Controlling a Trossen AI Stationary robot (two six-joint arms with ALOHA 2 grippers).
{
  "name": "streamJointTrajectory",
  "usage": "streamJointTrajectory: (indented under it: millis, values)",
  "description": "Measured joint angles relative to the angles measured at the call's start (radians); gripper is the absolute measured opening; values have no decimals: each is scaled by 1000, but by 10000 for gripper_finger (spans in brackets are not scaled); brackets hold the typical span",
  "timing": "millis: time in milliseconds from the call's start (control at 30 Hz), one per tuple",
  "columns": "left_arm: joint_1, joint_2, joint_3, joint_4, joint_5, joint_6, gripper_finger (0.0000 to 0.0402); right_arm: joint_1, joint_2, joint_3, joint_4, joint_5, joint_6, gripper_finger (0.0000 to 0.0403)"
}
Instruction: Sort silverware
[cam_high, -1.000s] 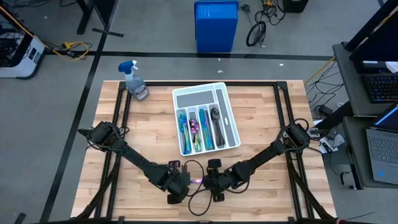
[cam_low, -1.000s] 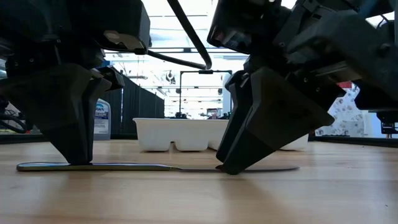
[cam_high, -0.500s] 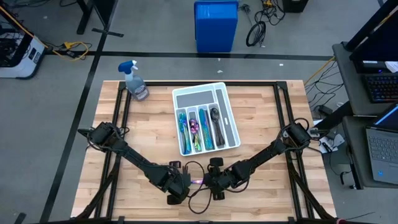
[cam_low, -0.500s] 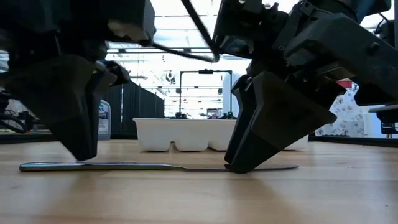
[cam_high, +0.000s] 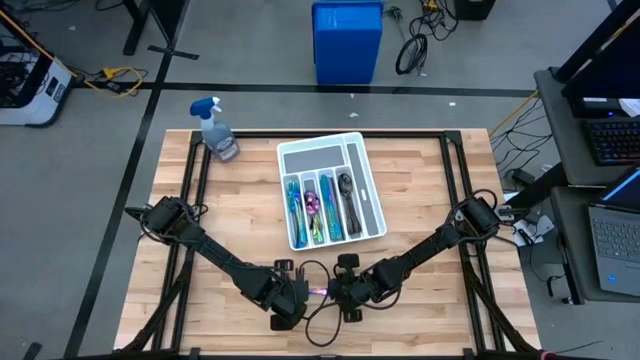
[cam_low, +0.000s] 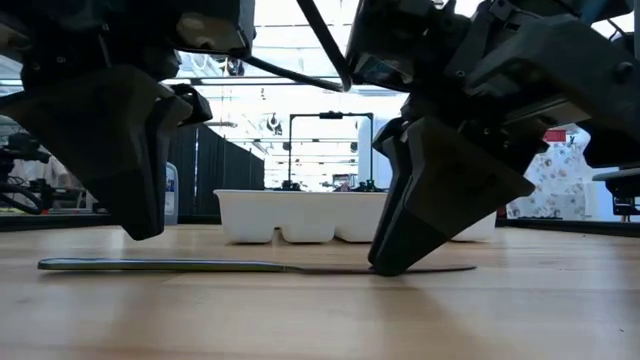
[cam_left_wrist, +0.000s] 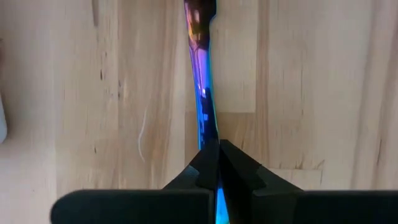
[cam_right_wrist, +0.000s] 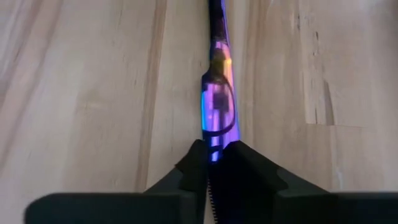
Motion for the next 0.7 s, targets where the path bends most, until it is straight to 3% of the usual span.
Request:
streamJointTrajectory:
  millis: [367,700]
  values:
    - [-6,-2,-20,-28,-11,-52,7,0,0,0,-4,-4,-8,2]
    - [-11,-6,-64,-11,-30,-77,111,-1,0,-1,-4,-21,-18,1]
